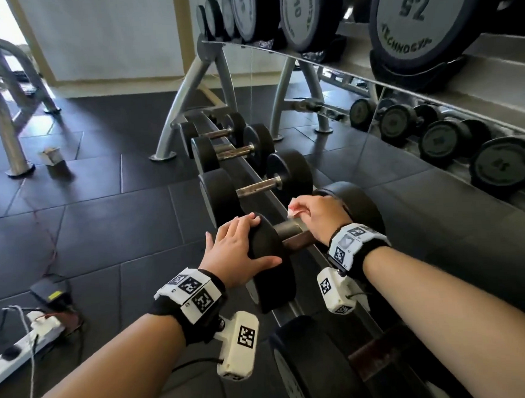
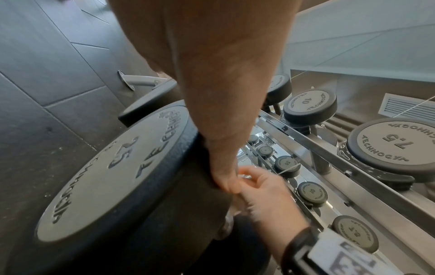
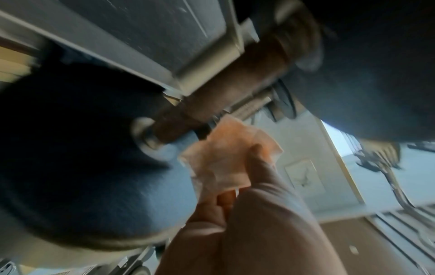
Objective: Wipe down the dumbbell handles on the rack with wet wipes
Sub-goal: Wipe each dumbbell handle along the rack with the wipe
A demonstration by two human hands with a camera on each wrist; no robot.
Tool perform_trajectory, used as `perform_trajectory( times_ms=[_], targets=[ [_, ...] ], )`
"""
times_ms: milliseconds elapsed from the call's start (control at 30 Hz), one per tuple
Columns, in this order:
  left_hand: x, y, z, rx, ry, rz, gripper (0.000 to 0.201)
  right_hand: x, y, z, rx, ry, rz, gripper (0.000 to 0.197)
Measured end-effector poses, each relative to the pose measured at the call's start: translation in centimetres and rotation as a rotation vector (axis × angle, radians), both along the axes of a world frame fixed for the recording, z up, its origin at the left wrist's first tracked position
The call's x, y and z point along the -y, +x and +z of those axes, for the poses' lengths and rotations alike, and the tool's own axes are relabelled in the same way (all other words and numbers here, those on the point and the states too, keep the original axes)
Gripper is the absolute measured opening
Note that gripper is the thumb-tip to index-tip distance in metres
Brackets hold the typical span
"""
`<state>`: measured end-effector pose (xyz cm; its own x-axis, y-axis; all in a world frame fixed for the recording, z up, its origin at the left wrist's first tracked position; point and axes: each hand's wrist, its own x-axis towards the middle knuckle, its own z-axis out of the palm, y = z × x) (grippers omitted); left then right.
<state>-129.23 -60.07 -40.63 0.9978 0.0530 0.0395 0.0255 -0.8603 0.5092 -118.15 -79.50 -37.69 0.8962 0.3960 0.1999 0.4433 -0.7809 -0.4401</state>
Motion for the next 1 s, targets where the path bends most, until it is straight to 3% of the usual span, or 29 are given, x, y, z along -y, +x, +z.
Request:
perform_trajectory(
  times_ms=[67, 200, 333, 433, 600, 733, 833, 1000],
  targets=[
    [0.1, -0.1, -0.1, 0.006, -0.002, 0.001, 0.098, 0.3, -0.2, -1.2, -0.074, -0.139, -0.002, 0.014],
    [0.1, -0.1, -0.1, 0.011, -0.008, -0.002, 0.098, 1.0, -0.4, -2.3, -0.191, -0.126, 0.038, 0.017],
    [0.0, -0.1, -0.2, 0.005, -0.025, -0.007, 0.097, 1.0, -0.8, -2.5, -0.188, -0.253, 0.105, 0.032],
    [0.0, 0.0, -0.2, 0.005, -0.022, -0.015, 0.097, 0.2, -1.3, -2.7, -0.135, -0.400, 0.141, 0.033],
    [-0.1, 0.0, -0.4, 0.014, -0.038, -0.014, 0.097, -1.0, -2.1, -1.9, -0.120, -0.452, 0.290, 0.031],
    [-0.1, -0.1, -0.3, 0.003, -0.054, -0.023, 0.095, 1.6, -0.6, -1.2, -0.132, -0.495, 0.098, 0.027],
    [0.0, -0.1, -0.2, 0.000, -0.059, -0.017, 0.094, 1.3, -0.6, -1.8, -0.140, -0.464, 0.000, 0.030],
    [0.1, -0.4, 0.1, 0.006, -0.052, -0.013, 0.093, -1.4, -2.1, -2.6, -0.257, -0.297, 0.199, 0.033]
  ],
)
